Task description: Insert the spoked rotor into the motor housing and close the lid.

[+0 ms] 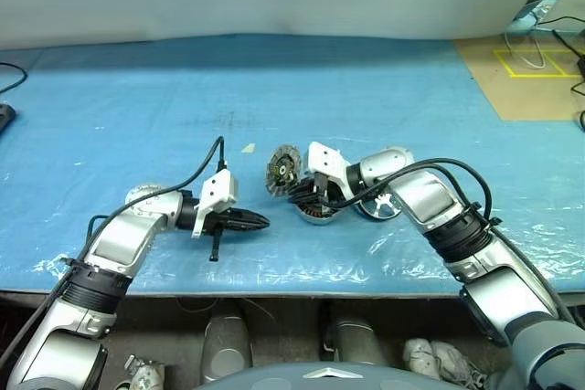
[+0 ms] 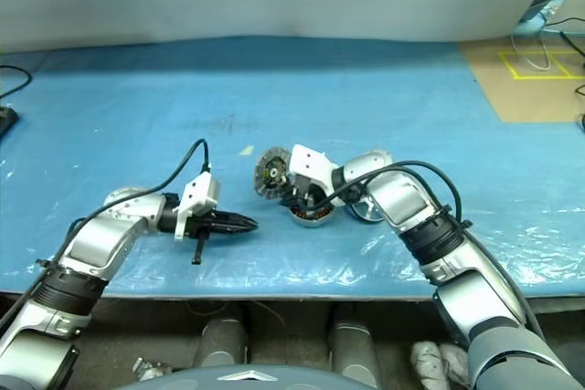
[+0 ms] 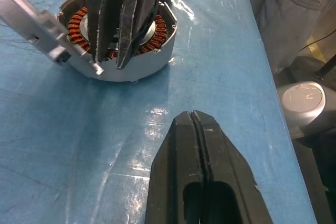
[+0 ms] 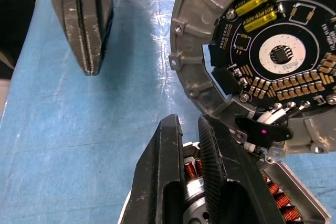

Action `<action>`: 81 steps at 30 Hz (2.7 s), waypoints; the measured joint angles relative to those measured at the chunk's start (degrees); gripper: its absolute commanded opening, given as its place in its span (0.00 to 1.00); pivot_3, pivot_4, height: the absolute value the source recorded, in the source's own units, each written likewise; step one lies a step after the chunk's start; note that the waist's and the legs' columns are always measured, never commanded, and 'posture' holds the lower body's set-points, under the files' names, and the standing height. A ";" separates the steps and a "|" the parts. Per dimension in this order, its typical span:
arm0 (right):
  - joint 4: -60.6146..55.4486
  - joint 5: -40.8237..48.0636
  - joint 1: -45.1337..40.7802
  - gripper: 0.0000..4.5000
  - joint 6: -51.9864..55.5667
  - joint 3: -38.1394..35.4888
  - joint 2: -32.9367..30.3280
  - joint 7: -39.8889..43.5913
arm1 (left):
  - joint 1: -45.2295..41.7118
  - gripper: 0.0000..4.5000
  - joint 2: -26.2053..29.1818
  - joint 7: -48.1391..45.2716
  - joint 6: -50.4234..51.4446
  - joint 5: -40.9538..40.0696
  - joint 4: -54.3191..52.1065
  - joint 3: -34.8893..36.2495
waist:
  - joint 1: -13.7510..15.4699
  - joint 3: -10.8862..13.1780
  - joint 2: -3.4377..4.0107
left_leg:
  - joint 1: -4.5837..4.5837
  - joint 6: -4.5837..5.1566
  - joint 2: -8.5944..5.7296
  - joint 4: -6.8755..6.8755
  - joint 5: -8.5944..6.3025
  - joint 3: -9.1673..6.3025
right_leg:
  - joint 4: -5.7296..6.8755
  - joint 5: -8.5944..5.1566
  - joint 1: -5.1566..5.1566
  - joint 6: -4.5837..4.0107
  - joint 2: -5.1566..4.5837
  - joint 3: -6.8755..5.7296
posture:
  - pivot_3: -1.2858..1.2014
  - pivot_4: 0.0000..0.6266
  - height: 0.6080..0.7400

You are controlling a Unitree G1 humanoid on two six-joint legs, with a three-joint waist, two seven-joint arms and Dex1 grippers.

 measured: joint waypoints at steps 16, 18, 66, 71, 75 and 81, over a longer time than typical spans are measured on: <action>9.86 -6.05 -1.97 0.13 -2.93 -4.46 7.09 -11.17 | 0.18 0.00 -0.06 0.91 -0.11 0.00 -0.07 -0.04 | -0.05 -0.02 -0.03 | 0.06 0.00 0.00 0.06 0.01 0.00 | 0.05 0.01 0.04 0.00 0.00 0.00 | 0.52 0.24 1.00; 9.72 -5.56 -1.97 0.13 -2.55 -5.54 6.94 -10.84 | 0.13 0.00 -0.12 0.96 -0.10 0.01 -0.07 -0.06 | -0.05 -0.02 -0.03 | 0.06 0.00 0.00 0.06 0.01 0.00 | 0.05 0.01 0.04 0.00 0.00 -0.01 | 0.52 0.24 1.00; -15.23 7.06 15.57 0.13 6.72 -18.90 -9.77 -7.84 | -2.35 0.00 -0.44 0.42 -0.93 0.18 1.26 -1.82 | 0.13 -0.02 -0.03 | 0.06 0.01 -0.03 0.05 0.01 0.00 | 0.01 0.01 0.10 0.00 -0.01 0.03 | 0.52 0.24 1.00; -16.42 6.12 15.46 0.16 6.02 -23.25 -21.54 -5.79 | -1.96 0.00 -1.15 0.73 -1.62 0.26 1.63 -1.96 | 0.25 -0.02 -0.03 | 0.01 0.01 -0.02 0.03 0.00 -0.01 | -0.02 0.01 0.14 0.00 -0.01 0.04 | 0.52 0.24 1.00; -19.24 5.18 18.85 0.40 2.98 -23.65 -27.89 -2.85 | -2.34 0.00 -2.32 1.05 -2.15 0.39 2.56 -2.26 | 0.25 -0.02 -0.03 | -0.01 0.02 -0.01 0.00 0.00 0.00 | -0.03 0.00 0.15 0.00 0.00 0.05 | 0.52 0.24 1.00; -20.62 2.18 22.06 0.70 -2.22 -22.42 -31.97 -0.43 | -2.86 0.00 -2.91 1.10 -2.27 0.80 3.26 -2.52 | 0.14 -0.02 -0.03 | 0.00 0.04 -0.02 0.05 0.01 0.00 | 0.03 0.00 0.15 0.00 -0.01 0.07 | 0.52 0.24 1.00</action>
